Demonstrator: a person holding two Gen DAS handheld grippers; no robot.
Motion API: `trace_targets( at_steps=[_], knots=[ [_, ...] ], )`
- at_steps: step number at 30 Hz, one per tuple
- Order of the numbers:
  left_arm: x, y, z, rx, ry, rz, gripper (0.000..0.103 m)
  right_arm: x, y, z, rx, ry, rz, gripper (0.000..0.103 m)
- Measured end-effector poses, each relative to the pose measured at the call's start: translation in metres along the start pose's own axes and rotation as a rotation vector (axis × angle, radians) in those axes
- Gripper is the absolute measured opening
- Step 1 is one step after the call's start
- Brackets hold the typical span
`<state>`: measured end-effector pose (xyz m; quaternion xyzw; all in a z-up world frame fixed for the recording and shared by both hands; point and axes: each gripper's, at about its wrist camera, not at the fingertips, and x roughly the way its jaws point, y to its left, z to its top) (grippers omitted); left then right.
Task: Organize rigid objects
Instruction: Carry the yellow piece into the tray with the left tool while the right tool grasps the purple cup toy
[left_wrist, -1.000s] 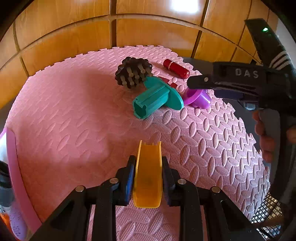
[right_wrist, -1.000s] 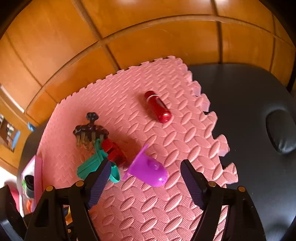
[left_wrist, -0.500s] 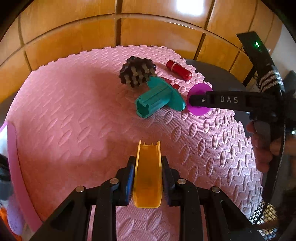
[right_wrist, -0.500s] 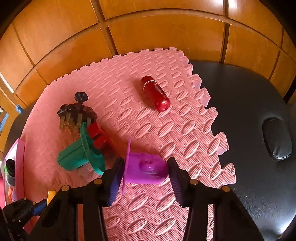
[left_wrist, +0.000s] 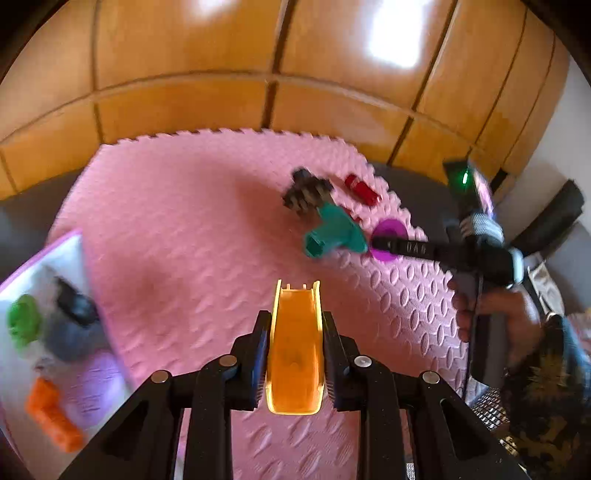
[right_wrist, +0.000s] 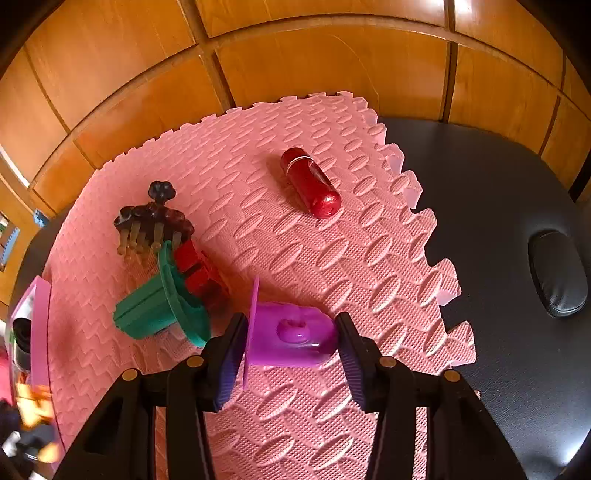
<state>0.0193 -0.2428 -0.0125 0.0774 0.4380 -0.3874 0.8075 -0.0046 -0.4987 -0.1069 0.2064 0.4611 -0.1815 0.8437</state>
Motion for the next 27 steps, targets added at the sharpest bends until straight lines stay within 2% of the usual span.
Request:
trace_targets(
  at_steps=[5,10,12,17,22,25,27],
  knots=[
    [-0.049,0.051,0.001,-0.096,-0.067,0.052,0.026,-0.001,0.005,-0.002,-0.035,-0.009,-0.026,0.05],
    [-0.081,0.12,-0.013,-0.226,-0.092,0.172,0.026,-0.001,0.006,-0.002,-0.043,-0.014,-0.036,0.05],
    [-0.083,0.15,-0.022,-0.286,-0.07,0.235,0.026,-0.001,0.007,-0.003,-0.043,-0.015,-0.039,0.05],
    [-0.069,0.212,-0.045,-0.441,0.011,0.296,0.026,-0.001,0.009,-0.004,-0.05,-0.017,-0.047,0.05],
    [-0.051,0.23,-0.054,-0.5,0.04,0.338,0.026,-0.002,0.009,-0.004,-0.054,-0.019,-0.05,0.05],
    [-0.044,0.235,-0.054,-0.498,0.049,0.389,0.026,-0.002,0.009,-0.004,-0.055,-0.019,-0.052,0.05],
    [-0.043,0.24,-0.056,-0.506,0.05,0.394,0.028,-0.002,0.01,-0.004,-0.063,-0.02,-0.058,0.051]
  ],
)
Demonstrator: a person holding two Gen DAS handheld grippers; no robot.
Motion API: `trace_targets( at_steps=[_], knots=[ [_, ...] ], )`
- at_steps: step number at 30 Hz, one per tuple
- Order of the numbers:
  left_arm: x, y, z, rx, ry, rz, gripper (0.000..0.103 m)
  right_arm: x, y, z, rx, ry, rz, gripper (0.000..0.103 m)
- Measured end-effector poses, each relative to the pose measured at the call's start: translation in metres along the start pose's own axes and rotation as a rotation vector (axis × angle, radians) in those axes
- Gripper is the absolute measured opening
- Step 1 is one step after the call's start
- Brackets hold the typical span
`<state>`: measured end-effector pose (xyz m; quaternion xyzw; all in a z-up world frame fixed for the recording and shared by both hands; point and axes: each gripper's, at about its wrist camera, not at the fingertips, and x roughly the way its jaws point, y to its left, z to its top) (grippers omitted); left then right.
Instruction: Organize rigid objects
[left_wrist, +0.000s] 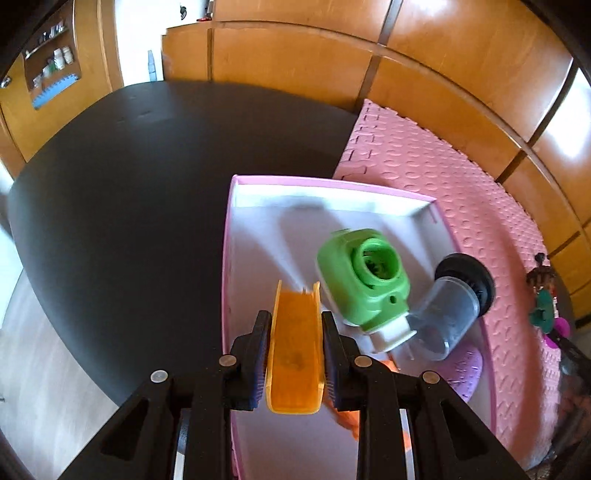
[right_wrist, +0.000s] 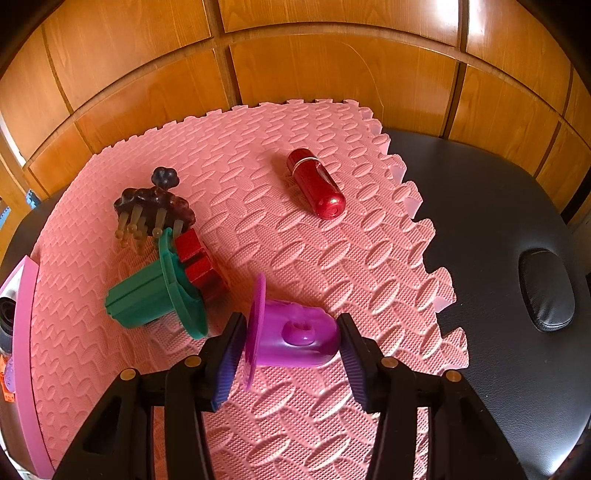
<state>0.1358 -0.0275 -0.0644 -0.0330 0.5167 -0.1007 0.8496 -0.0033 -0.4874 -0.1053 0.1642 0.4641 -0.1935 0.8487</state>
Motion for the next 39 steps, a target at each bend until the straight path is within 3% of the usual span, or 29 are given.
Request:
trace_targets(
  at_steps=[5,10,19,34,39],
  knots=[
    [-0.012,0.003,-0.005,-0.007,-0.028,-0.016,0.029,0.0,0.001,0.0,-0.016,-0.001,-0.012,0.051],
    [-0.042,0.0,-0.016,0.02,-0.116,0.012,0.036,-0.001,0.002,0.0,-0.012,-0.006,-0.016,0.051],
    [-0.067,-0.011,-0.04,0.096,-0.196,0.071,0.039,-0.004,0.0,-0.002,-0.006,-0.007,-0.027,0.051],
    [-0.071,-0.016,-0.053,0.117,-0.196,0.061,0.039,-0.02,-0.003,-0.005,0.029,-0.052,-0.024,0.045],
    [-0.072,-0.014,-0.053,0.118,-0.205,0.067,0.039,-0.036,-0.005,-0.001,0.065,-0.095,0.024,0.045]
  ],
)
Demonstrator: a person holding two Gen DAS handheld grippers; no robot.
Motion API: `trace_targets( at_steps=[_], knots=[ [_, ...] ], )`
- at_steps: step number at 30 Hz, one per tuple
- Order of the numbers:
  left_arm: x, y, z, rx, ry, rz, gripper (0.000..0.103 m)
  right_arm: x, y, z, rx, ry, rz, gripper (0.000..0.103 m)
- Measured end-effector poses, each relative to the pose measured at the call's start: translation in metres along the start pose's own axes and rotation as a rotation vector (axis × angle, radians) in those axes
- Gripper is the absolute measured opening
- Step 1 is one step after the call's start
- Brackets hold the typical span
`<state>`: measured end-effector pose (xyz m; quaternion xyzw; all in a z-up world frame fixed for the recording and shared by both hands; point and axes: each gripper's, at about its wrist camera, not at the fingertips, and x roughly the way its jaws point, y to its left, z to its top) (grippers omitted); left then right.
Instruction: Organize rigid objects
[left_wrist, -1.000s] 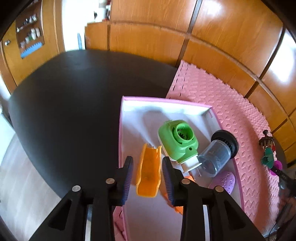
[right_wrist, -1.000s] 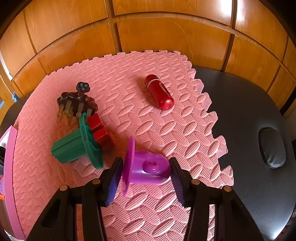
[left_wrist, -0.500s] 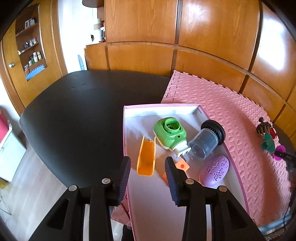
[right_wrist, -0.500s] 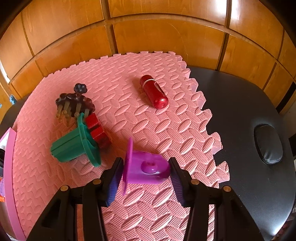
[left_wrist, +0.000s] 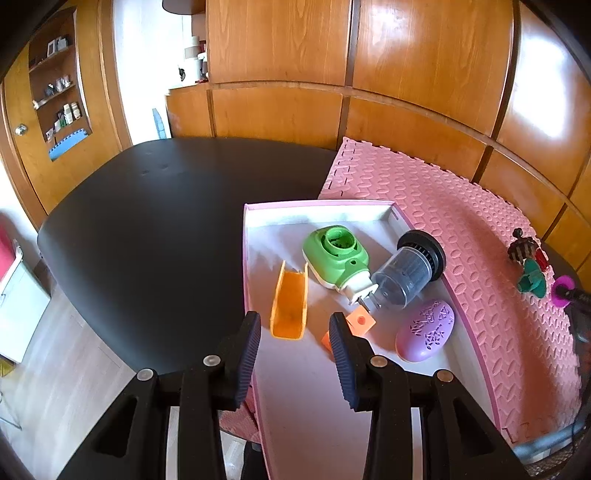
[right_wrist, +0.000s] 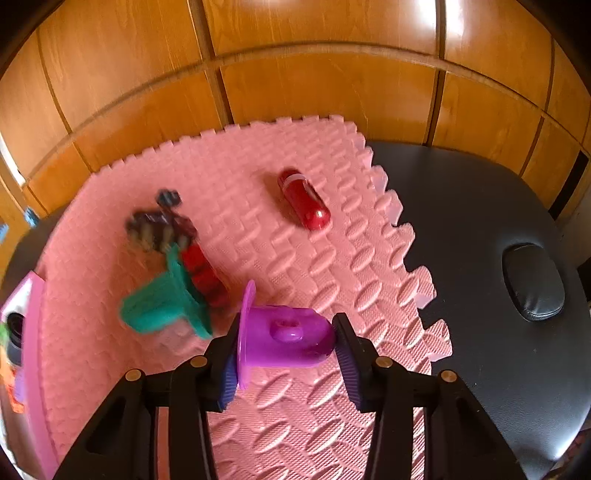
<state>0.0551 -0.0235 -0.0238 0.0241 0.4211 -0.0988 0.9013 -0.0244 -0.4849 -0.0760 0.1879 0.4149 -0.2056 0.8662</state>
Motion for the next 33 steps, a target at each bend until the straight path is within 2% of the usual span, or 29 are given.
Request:
trace_targets(
  at_steps=[3,7,11,15,19,21,23,26,29,30,33],
  knots=[
    [0.0,0.005,0.002,-0.012,-0.004,0.006,0.039,-0.021,0.006,0.004,0.018,-0.041,0.067,0.045],
    [0.0,0.016,0.005,-0.042,-0.008,0.02,0.039,-0.044,0.044,0.002,-0.069,-0.064,0.179,0.045],
    [-0.003,0.037,0.01,-0.095,-0.027,0.048,0.039,-0.064,0.117,-0.011,-0.238,-0.058,0.341,0.045],
    [-0.007,0.059,0.014,-0.146,-0.046,0.078,0.039,-0.079,0.204,-0.042,-0.45,-0.024,0.514,0.045],
    [-0.011,0.082,0.016,-0.196,-0.059,0.103,0.039,-0.083,0.286,-0.086,-0.654,0.063,0.659,0.046],
    [-0.011,0.088,0.015,-0.208,-0.057,0.107,0.039,-0.082,0.315,-0.108,-0.738,0.113,0.702,0.046],
    [-0.01,0.094,0.012,-0.219,-0.053,0.11,0.039,-0.077,0.341,-0.132,-0.815,0.153,0.717,0.046],
    [-0.007,0.099,0.007,-0.232,-0.038,0.106,0.039,-0.059,0.363,-0.141,-0.851,0.175,0.676,0.046],
    [-0.002,0.099,0.004,-0.236,-0.027,0.097,0.039,-0.037,0.376,-0.136,-0.856,0.156,0.594,0.046],
    [-0.001,0.099,0.003,-0.236,-0.024,0.092,0.039,-0.033,0.376,-0.132,-0.844,0.142,0.592,0.046],
    [0.0,0.096,0.002,-0.229,-0.016,0.081,0.039,-0.023,0.388,-0.123,-0.821,0.084,0.513,0.046]
  ],
)
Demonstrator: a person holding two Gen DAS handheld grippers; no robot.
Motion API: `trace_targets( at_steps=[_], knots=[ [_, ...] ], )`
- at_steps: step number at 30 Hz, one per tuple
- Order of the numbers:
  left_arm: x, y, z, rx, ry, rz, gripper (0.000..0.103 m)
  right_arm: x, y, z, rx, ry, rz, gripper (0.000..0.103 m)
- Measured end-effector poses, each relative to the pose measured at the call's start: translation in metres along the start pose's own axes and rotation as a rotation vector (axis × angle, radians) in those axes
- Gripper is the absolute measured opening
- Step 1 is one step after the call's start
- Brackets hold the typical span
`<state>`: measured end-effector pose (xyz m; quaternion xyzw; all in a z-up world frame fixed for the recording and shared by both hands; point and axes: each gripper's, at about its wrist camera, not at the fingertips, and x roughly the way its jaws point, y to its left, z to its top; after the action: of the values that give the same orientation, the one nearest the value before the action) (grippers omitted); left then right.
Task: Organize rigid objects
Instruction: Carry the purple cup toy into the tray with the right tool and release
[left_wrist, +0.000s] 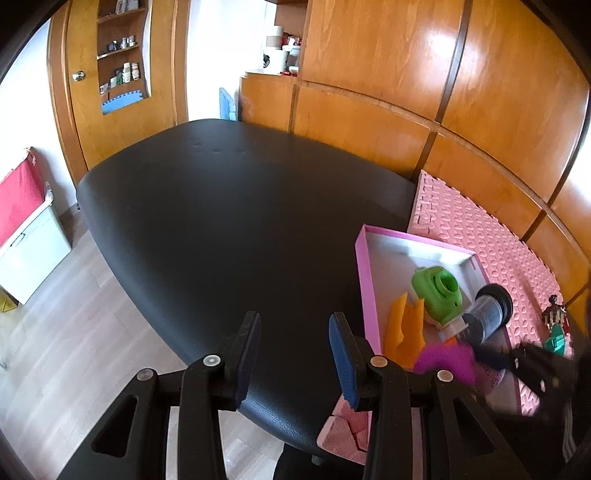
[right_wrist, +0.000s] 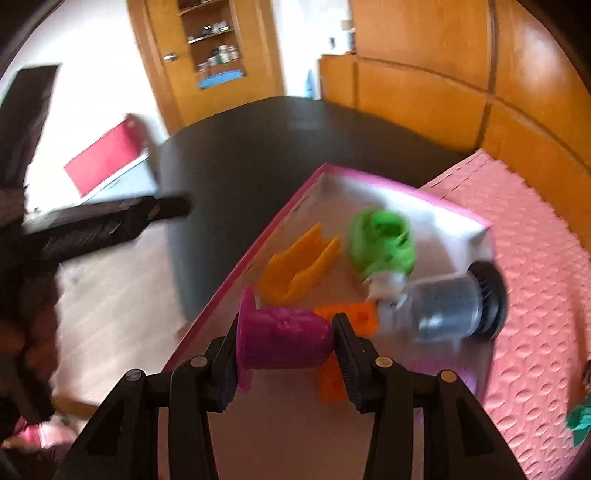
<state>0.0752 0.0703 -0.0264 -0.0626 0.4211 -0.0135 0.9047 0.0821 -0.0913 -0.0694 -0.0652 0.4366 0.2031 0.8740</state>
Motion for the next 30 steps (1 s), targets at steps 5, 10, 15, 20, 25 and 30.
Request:
trace_targets(
  at_steps=[5,10,15,20,25,30],
  knots=[
    [0.0,-0.002,-0.002,0.009,-0.001,-0.005,0.043,0.009,-0.016,0.008,0.096,0.011,0.076,0.049],
    [-0.002,-0.003,-0.001,0.009,-0.007,-0.002,0.045,-0.003,-0.023,0.008,0.134,-0.017,0.11,0.064],
    [-0.007,-0.006,0.001,0.024,-0.024,-0.002,0.046,-0.027,-0.026,-0.002,0.162,-0.046,0.098,0.065],
    [-0.015,-0.015,0.002,0.057,-0.046,-0.007,0.047,-0.046,-0.036,-0.009,0.191,-0.076,0.063,0.064],
    [-0.022,-0.034,0.0,0.109,-0.062,-0.023,0.047,-0.065,-0.057,-0.019,0.229,-0.112,0.018,0.064],
    [-0.025,-0.059,-0.005,0.172,-0.062,-0.052,0.047,-0.089,-0.088,-0.036,0.292,-0.141,-0.039,0.064]
  ],
)
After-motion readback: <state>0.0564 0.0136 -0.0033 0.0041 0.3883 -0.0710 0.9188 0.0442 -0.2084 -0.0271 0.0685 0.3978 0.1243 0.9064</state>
